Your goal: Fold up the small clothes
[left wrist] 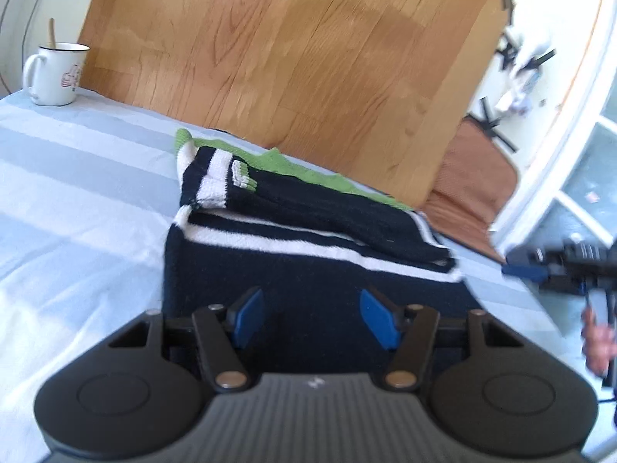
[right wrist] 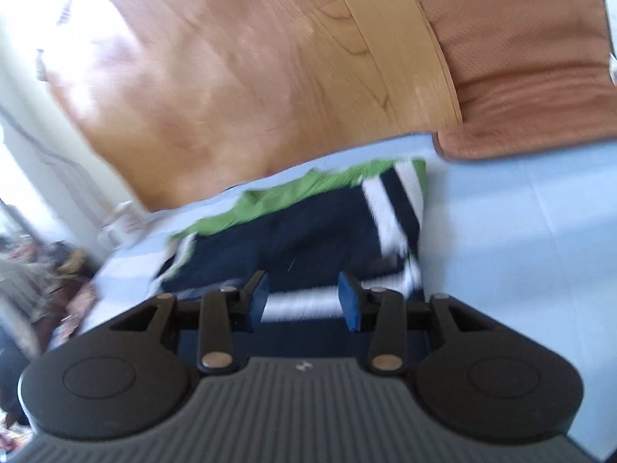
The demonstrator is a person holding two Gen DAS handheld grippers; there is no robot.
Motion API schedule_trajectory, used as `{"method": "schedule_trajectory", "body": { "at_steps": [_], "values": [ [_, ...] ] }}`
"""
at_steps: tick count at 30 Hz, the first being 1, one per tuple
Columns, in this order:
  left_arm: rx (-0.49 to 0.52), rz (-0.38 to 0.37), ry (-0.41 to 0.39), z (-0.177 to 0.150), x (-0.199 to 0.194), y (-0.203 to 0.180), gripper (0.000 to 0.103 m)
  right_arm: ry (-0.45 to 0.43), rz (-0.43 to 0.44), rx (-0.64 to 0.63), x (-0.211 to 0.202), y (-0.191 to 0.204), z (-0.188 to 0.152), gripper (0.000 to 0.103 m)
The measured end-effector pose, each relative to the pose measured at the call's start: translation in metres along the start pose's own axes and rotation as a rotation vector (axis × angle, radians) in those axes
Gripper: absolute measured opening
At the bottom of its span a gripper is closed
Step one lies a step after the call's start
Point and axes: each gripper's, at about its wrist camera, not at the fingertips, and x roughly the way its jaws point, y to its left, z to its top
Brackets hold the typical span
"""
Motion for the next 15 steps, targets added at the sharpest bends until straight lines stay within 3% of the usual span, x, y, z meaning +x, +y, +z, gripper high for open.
{"method": "schedule_trajectory", "body": {
  "at_steps": [4, 7, 10, 15],
  "values": [
    [0.020, 0.018, -0.030, -0.022, -0.065, 0.007, 0.059, 0.016, 0.081, 0.058, -0.060, -0.011, -0.058, 0.049],
    [0.022, 0.043, 0.008, -0.041, -0.101, 0.018, 0.063, 0.033, 0.097, 0.114, -0.093, -0.019, -0.100, 0.050],
    [0.024, 0.064, 0.063, -0.059, -0.119, 0.019, 0.072, 0.028, 0.104, 0.180, -0.111, -0.030, -0.130, 0.051],
    [-0.010, 0.092, 0.149, -0.085, -0.128, 0.014, 0.072, 0.040, 0.064, 0.193, -0.122, -0.034, -0.147, 0.051]
  ]
}}
